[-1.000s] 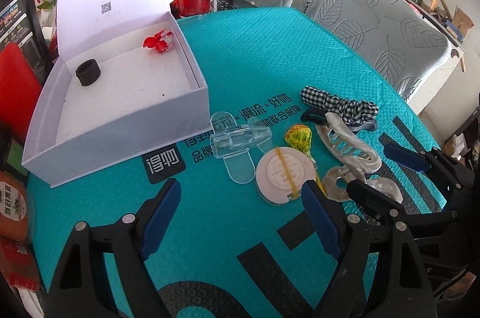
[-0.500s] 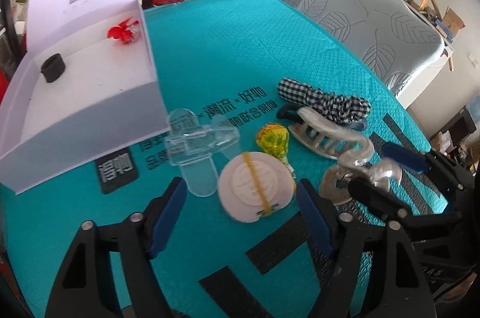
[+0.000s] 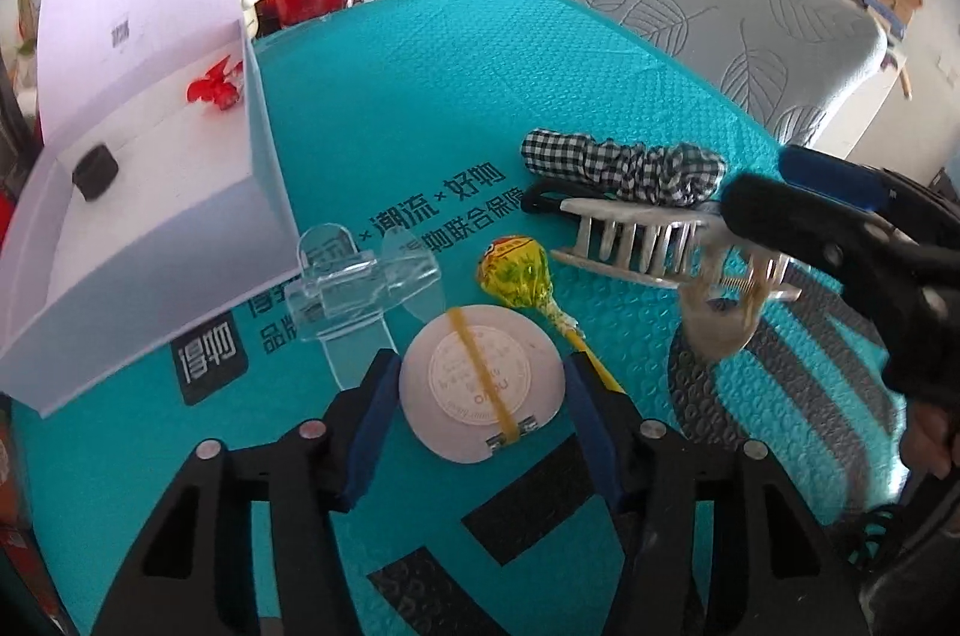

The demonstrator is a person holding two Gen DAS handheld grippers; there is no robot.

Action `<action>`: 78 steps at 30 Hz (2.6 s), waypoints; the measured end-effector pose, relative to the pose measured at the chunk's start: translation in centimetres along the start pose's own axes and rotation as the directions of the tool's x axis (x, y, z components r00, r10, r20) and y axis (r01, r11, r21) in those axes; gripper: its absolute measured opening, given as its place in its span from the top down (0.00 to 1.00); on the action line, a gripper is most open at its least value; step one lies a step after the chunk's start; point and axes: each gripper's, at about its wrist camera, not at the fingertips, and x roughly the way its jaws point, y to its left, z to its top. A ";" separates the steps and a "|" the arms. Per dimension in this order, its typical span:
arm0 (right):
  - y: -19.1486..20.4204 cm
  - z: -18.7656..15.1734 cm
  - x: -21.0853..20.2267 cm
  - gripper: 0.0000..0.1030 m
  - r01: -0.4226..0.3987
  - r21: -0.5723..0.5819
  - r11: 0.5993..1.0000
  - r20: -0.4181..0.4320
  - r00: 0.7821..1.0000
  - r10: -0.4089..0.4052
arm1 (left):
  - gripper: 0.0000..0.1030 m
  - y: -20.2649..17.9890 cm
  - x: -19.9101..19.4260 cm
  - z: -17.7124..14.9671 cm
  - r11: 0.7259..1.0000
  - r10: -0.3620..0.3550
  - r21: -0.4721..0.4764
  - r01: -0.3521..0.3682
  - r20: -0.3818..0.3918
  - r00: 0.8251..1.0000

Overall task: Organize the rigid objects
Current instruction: 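Grasp the checked scrunchie with the right tool and lift it, then carry the scrunchie and cream compact over the white box with both tools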

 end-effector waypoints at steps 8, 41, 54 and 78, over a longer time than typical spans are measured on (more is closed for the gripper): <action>0.4 2.0 2.7 0.29 -0.045 -0.035 0.998 -0.021 0.999 0.044 | 0.46 0.3 -0.6 -0.8 1.000 -0.012 -0.003 0.012 -0.026 1.000; 2.2 0.2 0.2 0.77 -0.060 -0.059 0.996 -0.029 0.998 0.059 | 0.46 0.7 -5.4 -3.3 0.999 0.034 -0.019 -0.033 0.068 0.997; 6.2 -2.1 -2.7 0.77 -0.097 -0.105 0.990 -0.019 0.995 0.096 | 0.46 2.6 -9.3 -6.4 0.994 0.081 -0.083 -0.072 0.118 0.990; 14.4 -5.4 -6.7 0.77 -0.221 -0.217 0.951 -0.007 0.974 0.225 | 0.46 5.6 -16.0 -11.8 0.969 0.200 -0.184 -0.164 0.199 0.959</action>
